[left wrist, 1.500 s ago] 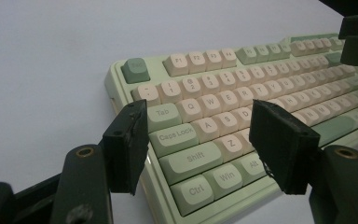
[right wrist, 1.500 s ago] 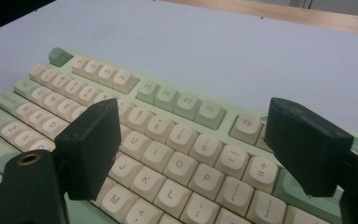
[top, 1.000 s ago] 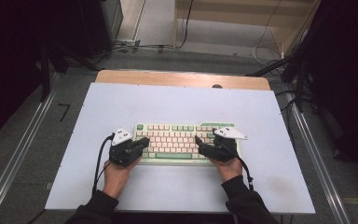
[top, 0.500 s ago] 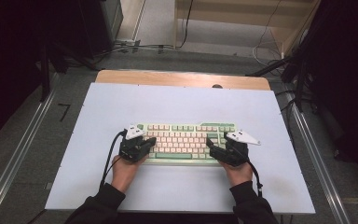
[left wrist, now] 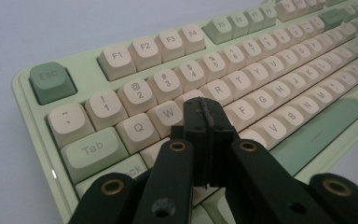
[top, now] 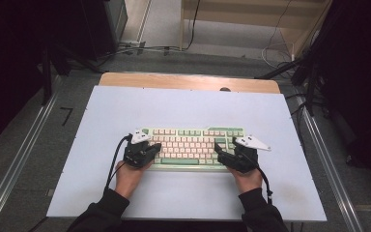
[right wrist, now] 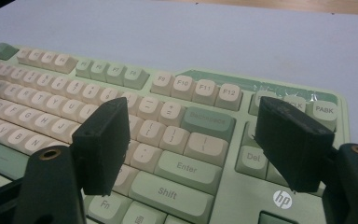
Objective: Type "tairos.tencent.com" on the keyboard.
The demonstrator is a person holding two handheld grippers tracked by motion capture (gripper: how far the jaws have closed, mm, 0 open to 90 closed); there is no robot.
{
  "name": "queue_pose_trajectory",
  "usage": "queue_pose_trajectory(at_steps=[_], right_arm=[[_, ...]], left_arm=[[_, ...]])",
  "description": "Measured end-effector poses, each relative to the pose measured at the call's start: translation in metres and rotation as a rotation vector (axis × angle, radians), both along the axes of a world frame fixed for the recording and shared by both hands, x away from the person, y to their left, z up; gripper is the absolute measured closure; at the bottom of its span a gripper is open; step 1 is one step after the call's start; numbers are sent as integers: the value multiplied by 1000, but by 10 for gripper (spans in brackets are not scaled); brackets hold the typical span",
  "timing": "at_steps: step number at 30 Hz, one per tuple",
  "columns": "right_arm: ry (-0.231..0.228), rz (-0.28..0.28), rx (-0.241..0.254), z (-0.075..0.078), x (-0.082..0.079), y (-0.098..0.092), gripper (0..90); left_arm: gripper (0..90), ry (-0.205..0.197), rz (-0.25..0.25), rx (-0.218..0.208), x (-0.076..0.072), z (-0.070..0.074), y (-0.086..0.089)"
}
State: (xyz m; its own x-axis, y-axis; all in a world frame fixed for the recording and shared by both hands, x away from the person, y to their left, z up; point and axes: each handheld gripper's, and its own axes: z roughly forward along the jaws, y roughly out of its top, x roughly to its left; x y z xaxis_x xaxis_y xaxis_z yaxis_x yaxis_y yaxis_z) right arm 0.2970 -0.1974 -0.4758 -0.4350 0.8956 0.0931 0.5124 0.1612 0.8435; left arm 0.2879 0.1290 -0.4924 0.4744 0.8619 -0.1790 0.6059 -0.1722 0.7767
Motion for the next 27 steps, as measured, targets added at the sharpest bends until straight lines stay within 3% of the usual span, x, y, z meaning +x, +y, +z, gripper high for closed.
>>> queue_pose_trajectory(at_steps=[7, 14, 17, 18, 19, 20, 21, 22, 27], right_arm=[[1, 7, -2, 0, 1, 2, 248], [1, 6, -3, -1, 1, 1, 248], [3, 6, -4, -1, 1, 1, 248], [4, 6, -5, -1, 1, 1, 248], [5, 6, -6, -1, 1, 1, 248], [5, 6, -6, -1, 1, 1, 248], [5, 6, -8, -1, 1, 2, 248], [5, 6, -8, -1, 1, 2, 248], [8, 7, -8, -1, 0, 2, 267]], left_arm=[[900, 8, -15, -12, 0, -1, 1], [900, -37, -15, -57, -5, 7, 3], [855, -53, -18, -83, -6, 9, 5], [824, -59, -23, -101, -6, 10, 5], [727, -68, -25, -110, -7, 11, 6], [727, -74, -26, -122, -7, 11, 6], [604, -83, -23, -127, -7, 12, 6], [604, -87, -12, -124, -8, 13, 6], [413, -97, 18, -117, -7, 13, 6]])
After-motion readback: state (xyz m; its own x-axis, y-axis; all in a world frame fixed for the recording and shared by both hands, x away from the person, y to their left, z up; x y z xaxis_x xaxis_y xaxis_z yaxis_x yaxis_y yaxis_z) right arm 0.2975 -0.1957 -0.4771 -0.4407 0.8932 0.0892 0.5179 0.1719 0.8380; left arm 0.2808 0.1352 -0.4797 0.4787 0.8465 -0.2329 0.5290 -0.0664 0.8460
